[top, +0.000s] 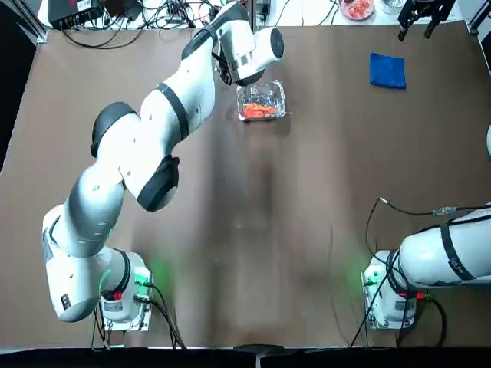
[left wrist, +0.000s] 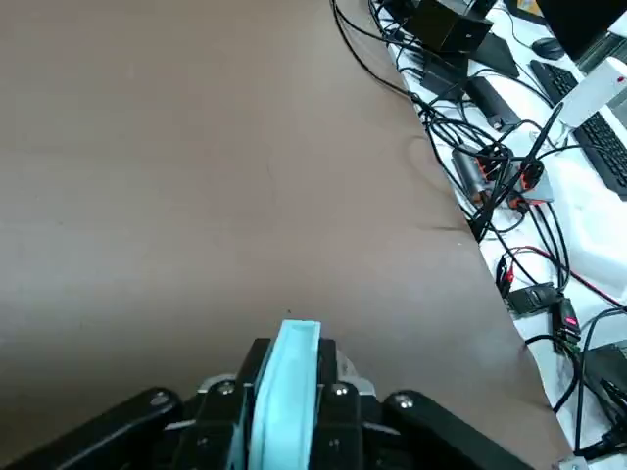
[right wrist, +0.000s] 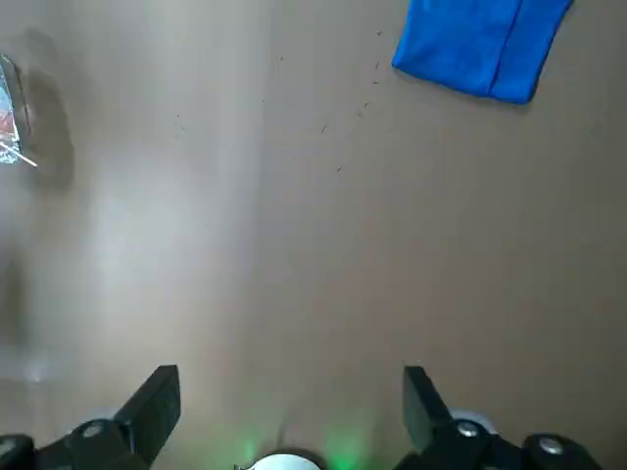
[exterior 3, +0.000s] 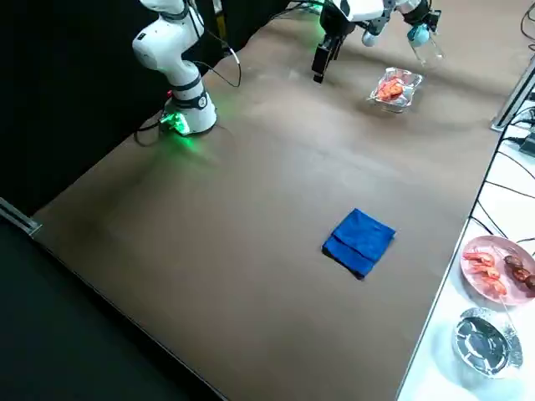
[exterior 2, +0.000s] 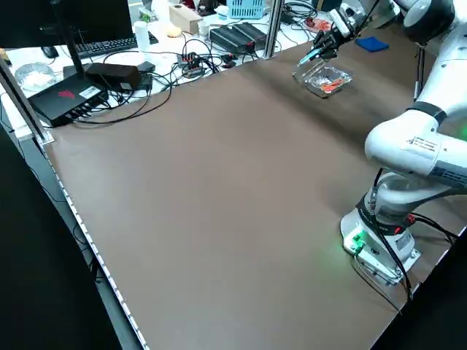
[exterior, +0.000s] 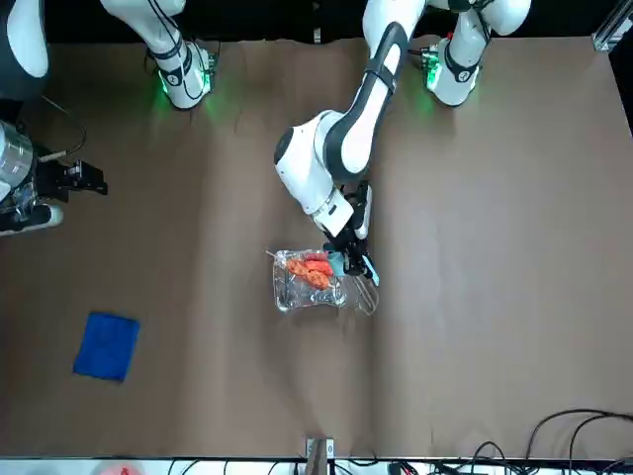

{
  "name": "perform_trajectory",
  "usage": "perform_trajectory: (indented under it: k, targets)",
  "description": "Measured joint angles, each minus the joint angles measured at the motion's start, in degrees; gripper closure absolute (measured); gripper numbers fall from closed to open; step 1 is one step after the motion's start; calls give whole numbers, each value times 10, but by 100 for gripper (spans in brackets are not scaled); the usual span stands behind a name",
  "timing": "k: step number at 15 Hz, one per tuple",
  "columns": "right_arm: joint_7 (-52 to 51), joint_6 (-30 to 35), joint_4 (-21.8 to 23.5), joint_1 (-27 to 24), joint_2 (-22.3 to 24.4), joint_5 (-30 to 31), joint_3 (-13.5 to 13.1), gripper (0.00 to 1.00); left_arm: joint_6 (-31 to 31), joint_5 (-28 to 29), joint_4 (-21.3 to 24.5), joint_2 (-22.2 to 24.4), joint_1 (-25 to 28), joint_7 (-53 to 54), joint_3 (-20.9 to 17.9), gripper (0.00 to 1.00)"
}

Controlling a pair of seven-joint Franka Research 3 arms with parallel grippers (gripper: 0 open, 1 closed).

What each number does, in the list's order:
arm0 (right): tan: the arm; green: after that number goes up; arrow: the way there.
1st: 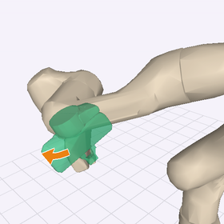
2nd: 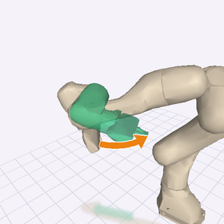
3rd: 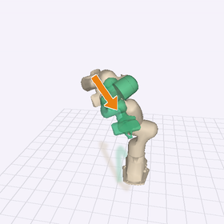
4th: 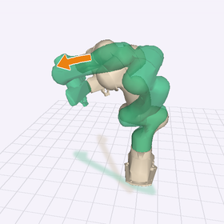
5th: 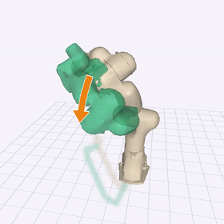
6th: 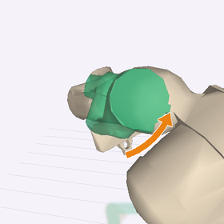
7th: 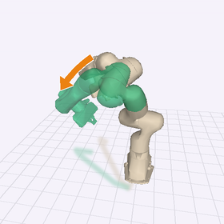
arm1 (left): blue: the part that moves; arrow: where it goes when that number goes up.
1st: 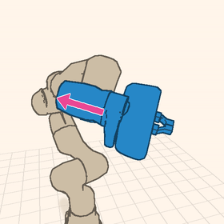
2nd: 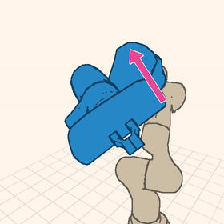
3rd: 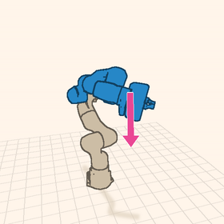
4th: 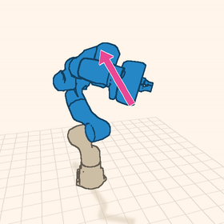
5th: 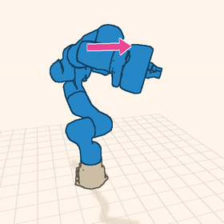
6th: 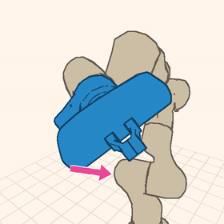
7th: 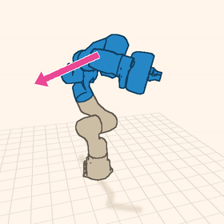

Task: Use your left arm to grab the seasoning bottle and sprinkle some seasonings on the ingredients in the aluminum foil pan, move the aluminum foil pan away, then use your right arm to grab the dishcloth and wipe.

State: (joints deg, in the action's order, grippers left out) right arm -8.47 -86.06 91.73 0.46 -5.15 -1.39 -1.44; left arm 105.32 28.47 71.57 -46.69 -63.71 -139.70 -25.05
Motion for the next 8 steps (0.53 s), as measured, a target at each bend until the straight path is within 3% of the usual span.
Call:
perform_trajectory:
  k: [4, 8]
  targets:
    - [0, 0, 0, 0, 0, 0, 0, 0, -24, -18, -10, 7, 2, 1, -1, 77]
    - [0, 0, 0, 0, 0, 0, 0, 0, -57, -146, -14, 73, 45, 101, -9, 77]
